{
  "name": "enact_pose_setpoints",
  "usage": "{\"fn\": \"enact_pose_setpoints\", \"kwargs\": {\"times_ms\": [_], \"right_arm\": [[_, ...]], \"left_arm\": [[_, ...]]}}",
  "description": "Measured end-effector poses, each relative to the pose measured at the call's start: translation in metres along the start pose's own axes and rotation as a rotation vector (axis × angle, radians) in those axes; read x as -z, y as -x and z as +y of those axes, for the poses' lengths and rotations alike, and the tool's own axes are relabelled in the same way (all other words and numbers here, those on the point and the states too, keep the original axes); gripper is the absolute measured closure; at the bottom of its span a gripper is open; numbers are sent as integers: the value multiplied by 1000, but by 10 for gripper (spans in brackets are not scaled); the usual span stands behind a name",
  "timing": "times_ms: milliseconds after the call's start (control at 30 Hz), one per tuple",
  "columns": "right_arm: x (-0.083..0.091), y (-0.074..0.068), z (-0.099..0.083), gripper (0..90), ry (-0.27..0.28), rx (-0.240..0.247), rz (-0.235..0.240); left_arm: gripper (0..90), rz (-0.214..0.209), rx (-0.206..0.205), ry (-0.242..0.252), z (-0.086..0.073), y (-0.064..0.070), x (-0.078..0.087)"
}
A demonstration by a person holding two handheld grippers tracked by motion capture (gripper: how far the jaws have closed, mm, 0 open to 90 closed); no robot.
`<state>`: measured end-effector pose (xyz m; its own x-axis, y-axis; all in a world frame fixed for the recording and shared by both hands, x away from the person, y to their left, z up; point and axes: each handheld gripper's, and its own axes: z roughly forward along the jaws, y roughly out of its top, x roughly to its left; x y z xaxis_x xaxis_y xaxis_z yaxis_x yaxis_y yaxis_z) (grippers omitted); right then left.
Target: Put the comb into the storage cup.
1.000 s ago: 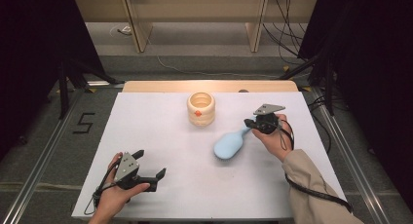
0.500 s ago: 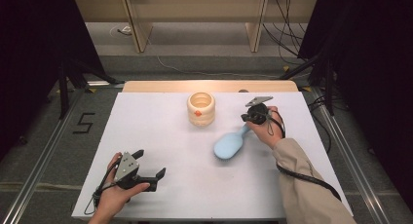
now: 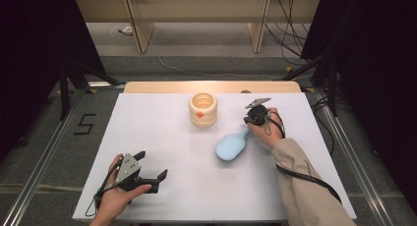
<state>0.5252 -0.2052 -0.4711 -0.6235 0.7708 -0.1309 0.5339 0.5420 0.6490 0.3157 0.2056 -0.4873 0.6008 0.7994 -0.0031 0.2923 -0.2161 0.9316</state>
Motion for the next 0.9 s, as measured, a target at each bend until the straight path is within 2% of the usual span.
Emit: {"fn": "enact_pose_setpoints", "kwargs": {"times_ms": [133, 433, 733, 900], "right_arm": [[0, -2, 2, 900, -21, 12, -11], [6, -1, 5, 900, -131, -1, -24], [8, -1, 4, 900, -162, -12, -18], [14, 2, -2, 900, -170, -31, 8]], "left_arm": [[0, 1, 1, 1, 0, 0, 0], [0, -1, 2, -1, 0, 0, 0], [0, 0, 2, -4, -1, -1, 0], [0, 5, 3, -3, -1, 0, 0]]}}
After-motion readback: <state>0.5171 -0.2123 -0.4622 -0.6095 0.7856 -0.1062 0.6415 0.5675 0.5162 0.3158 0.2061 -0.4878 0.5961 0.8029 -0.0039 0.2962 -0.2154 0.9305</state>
